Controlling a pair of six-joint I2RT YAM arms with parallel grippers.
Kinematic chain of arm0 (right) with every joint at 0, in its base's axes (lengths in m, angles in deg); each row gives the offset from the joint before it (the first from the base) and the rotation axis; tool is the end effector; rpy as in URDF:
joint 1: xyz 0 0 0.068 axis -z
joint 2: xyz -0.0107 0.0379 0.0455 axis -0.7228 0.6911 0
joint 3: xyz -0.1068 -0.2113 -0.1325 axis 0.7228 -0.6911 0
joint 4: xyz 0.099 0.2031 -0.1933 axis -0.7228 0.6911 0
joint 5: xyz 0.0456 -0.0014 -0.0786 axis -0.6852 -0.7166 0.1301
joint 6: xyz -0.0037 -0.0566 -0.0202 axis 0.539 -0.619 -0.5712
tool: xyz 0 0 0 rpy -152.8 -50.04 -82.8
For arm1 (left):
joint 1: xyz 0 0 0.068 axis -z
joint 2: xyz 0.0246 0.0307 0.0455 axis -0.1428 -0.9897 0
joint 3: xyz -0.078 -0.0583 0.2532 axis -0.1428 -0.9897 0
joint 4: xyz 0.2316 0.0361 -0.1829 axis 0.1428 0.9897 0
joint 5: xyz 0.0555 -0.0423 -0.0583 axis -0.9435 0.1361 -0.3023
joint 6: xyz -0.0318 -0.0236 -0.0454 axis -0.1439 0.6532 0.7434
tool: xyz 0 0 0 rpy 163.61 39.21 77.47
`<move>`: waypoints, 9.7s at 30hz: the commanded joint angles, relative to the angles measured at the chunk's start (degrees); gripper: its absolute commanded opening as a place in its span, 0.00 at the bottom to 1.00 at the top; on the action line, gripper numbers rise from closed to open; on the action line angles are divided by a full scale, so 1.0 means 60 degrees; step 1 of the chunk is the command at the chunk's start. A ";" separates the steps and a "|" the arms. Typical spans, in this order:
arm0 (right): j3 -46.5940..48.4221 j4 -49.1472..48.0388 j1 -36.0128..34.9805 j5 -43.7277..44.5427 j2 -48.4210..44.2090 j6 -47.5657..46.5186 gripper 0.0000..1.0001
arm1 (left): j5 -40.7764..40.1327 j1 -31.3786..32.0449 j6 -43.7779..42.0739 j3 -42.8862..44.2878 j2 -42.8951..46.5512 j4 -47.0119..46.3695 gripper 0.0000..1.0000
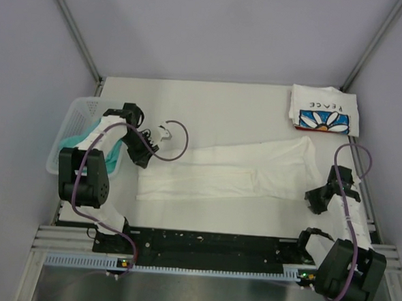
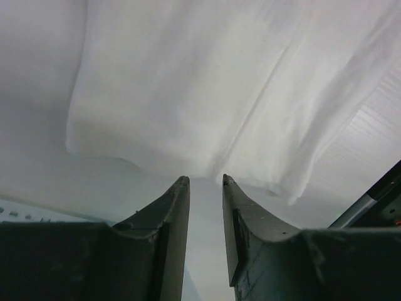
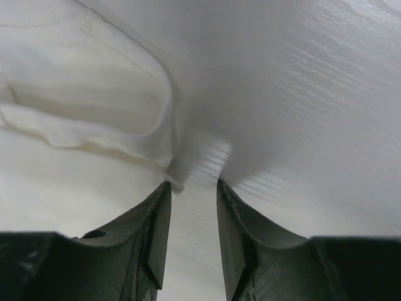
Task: Fold and stack the t-shirts
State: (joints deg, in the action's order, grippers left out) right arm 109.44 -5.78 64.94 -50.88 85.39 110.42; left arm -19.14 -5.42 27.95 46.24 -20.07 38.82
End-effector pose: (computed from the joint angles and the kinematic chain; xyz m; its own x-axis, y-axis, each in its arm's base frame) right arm 0.1791 -0.0637 0.1303 -0.2920 0.9111 -0.2910 0.8948 0.3677 0.2531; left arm 0.3328 -0.0313 0.1941 -0.5205 0.7909 -0.3218 0.8514 0.5093 -0.1254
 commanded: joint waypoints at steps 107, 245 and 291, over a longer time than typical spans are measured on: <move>0.3865 -0.2311 -0.0237 -0.3264 0.2801 -0.2483 0.00 | -0.0060 0.8457 0.2392 0.7201 -0.5154 -0.3938 0.00; 0.1877 -0.1272 -0.1073 -0.1713 0.3332 -0.3217 0.31 | 0.0407 0.0898 0.2686 -0.0504 -0.0891 -0.2300 0.44; 0.6312 -0.1521 -0.3355 0.0574 0.5552 -0.3070 0.00 | 0.0046 0.0678 0.1762 0.1547 -0.1827 -0.0540 0.34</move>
State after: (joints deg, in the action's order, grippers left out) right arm 141.99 -12.51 48.90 -46.01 107.64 96.19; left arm -12.36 -0.59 36.19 53.56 -27.72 37.53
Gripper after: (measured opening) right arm 0.003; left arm 0.366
